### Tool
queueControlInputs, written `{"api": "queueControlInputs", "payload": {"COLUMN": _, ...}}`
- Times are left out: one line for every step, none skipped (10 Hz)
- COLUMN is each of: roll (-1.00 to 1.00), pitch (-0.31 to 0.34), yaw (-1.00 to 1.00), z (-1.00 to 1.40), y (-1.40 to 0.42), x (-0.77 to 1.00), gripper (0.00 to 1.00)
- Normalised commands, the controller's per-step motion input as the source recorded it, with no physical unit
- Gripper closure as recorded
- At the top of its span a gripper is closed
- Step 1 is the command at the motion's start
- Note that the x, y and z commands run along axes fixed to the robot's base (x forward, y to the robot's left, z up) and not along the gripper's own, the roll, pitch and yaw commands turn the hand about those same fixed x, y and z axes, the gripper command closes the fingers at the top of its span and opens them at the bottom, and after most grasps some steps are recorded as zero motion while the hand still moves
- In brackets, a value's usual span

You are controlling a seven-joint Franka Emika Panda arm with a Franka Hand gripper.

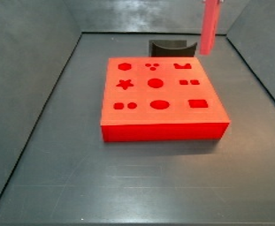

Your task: Insert the double-square object.

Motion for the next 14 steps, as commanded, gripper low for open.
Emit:
{"api": "queueControlInputs", "payload": {"roll": 0.04, "pitch": 0.277, "yaw": -0.74, "z": -0.37, "y": 0.21, "x": 0.0, "gripper": 1.0}}
{"api": "queueControlInputs", "payload": {"roll": 0.03, "pitch": 0.289, "yaw": -0.76, "z": -0.45, "y": 0.2, "x": 0.0, "gripper": 1.0}}
{"api": "queueControlInputs", "payload": {"roll": 0.04, "pitch": 0.331, "yaw": -0.73, "z": -0.38, "y": 0.18, "x": 0.0, "gripper": 1.0}}
{"api": "queueControlInputs", "payload": {"roll": 0.05, "pitch": 0.34, "yaw": -0.7, "z": -0.34, "y": 0.17, "x": 0.0, "gripper": 1.0}}
{"api": "queueControlInputs", "payload": {"roll": 0.05, "pitch": 0.311, "yaw": -0.72, "z": -0.33, "y": 0.13, "x": 0.0, "gripper": 1.0}}
{"api": "queueControlInputs", "payload": {"roll": 0.04, "pitch": 0.369, "yaw": -0.68, "z": -0.28, "y": 0.1, "x": 0.0, "gripper": 1.0}}
{"api": "queueControlInputs", "payload": {"roll": 0.04, "pitch": 0.323, "yaw": -0.65, "z": -0.21, "y": 0.0, "x": 0.0, "gripper": 1.0}}
{"api": "queueControlInputs", "payload": {"roll": 0.07, "pitch": 0.236, "yaw": -0.68, "z": -0.21, "y": 0.0, "x": 0.03, "gripper": 1.0}}
{"api": "queueControlInputs", "payload": {"roll": 0.07, "pitch": 0.164, "yaw": -0.73, "z": -0.16, "y": 0.0, "x": 0.04, "gripper": 1.0}}
{"api": "queueControlInputs", "payload": {"roll": 0.02, "pitch": 0.079, "yaw": -0.82, "z": -0.02, "y": -0.07, "x": 0.05, "gripper": 1.0}}
{"api": "queueControlInputs", "payload": {"roll": 0.0, "pitch": 0.031, "yaw": -0.89, "z": 0.0, "y": -0.09, "x": 0.04, "gripper": 1.0}}
{"api": "queueControlInputs", "payload": {"roll": 0.0, "pitch": 0.0, "yaw": -0.89, "z": 0.0, "y": -0.11, "x": 0.13, "gripper": 1.0}}
{"api": "queueControlInputs", "payload": {"roll": 0.0, "pitch": 0.0, "yaw": -0.86, "z": 0.0, "y": -0.09, "x": 0.17, "gripper": 1.0}}
{"api": "queueControlInputs", "payload": {"roll": 0.02, "pitch": 0.0, "yaw": -0.86, "z": -0.01, "y": -0.06, "x": 0.18, "gripper": 1.0}}
